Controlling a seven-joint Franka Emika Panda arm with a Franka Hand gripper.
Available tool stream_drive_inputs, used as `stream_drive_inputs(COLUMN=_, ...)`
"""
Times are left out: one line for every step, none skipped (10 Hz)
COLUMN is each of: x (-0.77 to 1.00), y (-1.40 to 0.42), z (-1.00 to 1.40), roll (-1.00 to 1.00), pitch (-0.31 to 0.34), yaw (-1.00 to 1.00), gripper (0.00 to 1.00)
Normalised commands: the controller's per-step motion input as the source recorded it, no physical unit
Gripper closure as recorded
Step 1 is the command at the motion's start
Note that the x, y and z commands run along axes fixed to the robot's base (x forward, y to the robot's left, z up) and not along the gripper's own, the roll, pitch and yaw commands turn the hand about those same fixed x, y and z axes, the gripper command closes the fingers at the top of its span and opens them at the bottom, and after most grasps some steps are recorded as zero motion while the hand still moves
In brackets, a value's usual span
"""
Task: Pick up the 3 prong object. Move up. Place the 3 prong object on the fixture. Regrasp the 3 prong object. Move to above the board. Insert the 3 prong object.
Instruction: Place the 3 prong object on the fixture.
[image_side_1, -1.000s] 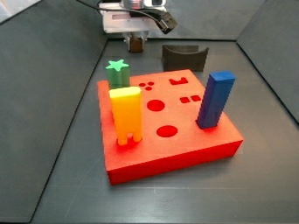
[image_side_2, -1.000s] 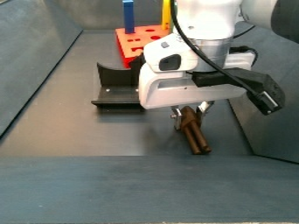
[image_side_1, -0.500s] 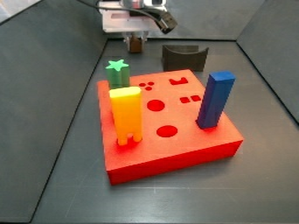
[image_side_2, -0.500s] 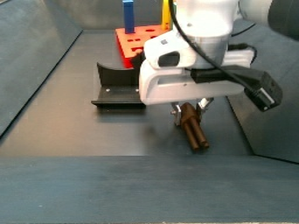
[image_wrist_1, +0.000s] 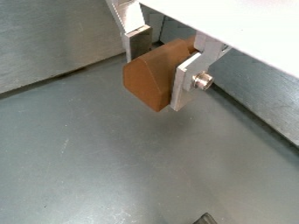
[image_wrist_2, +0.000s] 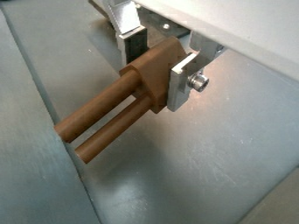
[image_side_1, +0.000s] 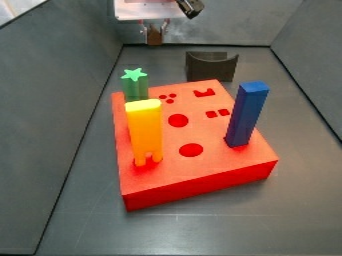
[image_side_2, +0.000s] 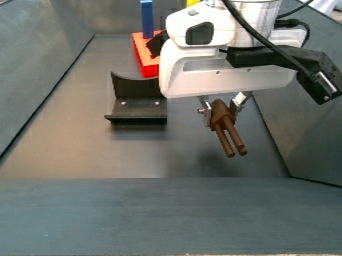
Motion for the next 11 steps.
stream_drive_inputs(x=0.0, y=0.0, z=1.0, roll=0.01, pitch=0.001, yaw=0.01, gripper=1.0)
stream_drive_inputs(x=-0.01, y=0.0, z=1.0, roll=0.01, pitch=0.022, yaw=0.0, gripper=1.0)
stream_drive_inputs(x=-0.01, y=0.0, z=1.0, roll=0.03, pitch=0.038, yaw=-0.01, gripper=1.0)
stream_drive_inputs(x=-0.02, y=0.0, z=1.0, roll=0.05, pitch=0.05, yaw=-0.02, gripper=1.0)
stream_drive_inputs(x=-0.02, y=0.0, z=1.0, roll=0.07, pitch=0.059, yaw=-0.02, gripper=1.0)
stream_drive_inputs(x=-0.03, y=0.0, z=1.0, roll=0.08, pitch=0.062, yaw=-0.01, gripper=1.0)
stream_drive_inputs(x=-0.03, y=0.0, z=1.0, roll=0.09, pitch=0.069, yaw=0.0, gripper=1.0)
stream_drive_inputs(x=-0.03, y=0.0, z=1.0, roll=0.09, pitch=0.069, yaw=0.01, gripper=1.0)
stream_drive_inputs(x=-0.03, y=0.0, z=0.92, roll=0.1, pitch=0.075, yaw=0.02, gripper=1.0)
stream_drive_inputs(x=-0.03, y=0.0, z=0.82, roll=0.11, pitch=0.079, yaw=0.02, gripper=1.0)
stream_drive_inputs(x=-0.01, y=0.0, z=0.6, roll=0.1, pitch=0.083, yaw=0.03, gripper=1.0)
